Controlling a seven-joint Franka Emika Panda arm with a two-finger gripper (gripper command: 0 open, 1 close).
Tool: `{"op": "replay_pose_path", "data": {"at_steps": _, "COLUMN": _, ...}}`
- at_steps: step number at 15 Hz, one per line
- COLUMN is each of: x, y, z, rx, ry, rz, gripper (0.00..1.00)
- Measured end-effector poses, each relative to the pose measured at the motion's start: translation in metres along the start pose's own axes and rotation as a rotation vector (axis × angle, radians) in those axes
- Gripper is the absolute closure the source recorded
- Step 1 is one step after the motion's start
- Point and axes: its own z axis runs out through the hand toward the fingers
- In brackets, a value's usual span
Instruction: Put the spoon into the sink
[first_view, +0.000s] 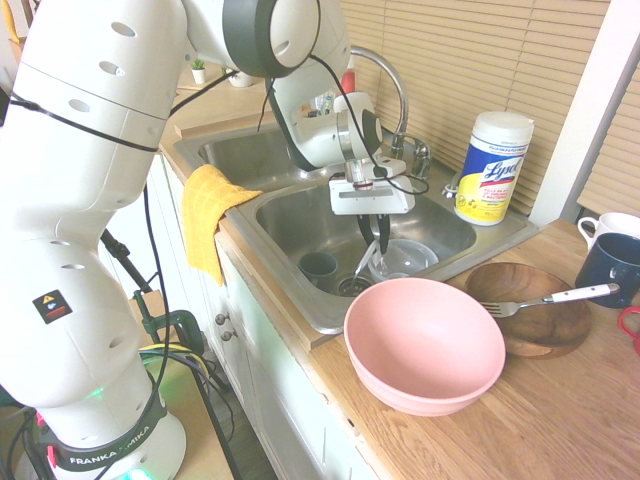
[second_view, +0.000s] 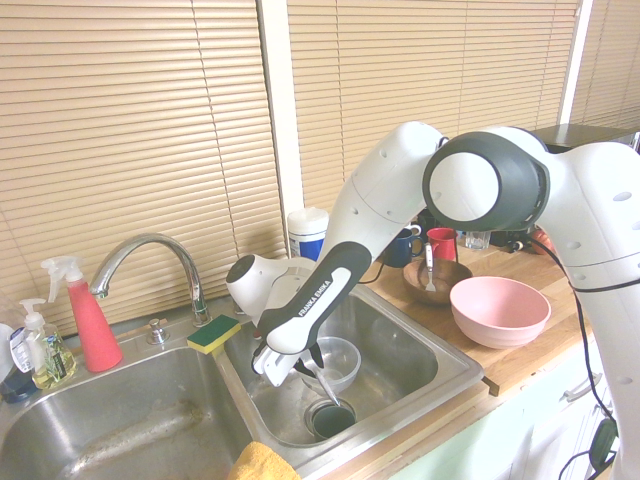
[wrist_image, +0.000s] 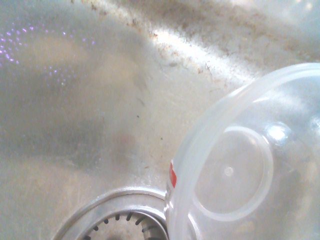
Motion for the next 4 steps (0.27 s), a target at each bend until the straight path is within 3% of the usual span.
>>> {"op": "replay_pose_path", "data": {"at_steps": 4, "x": -0.014, "y": 0.008, "z": -0.019, "rx": 0.037, "ry": 0.066, "rz": -0.033, "gripper": 0.0}}
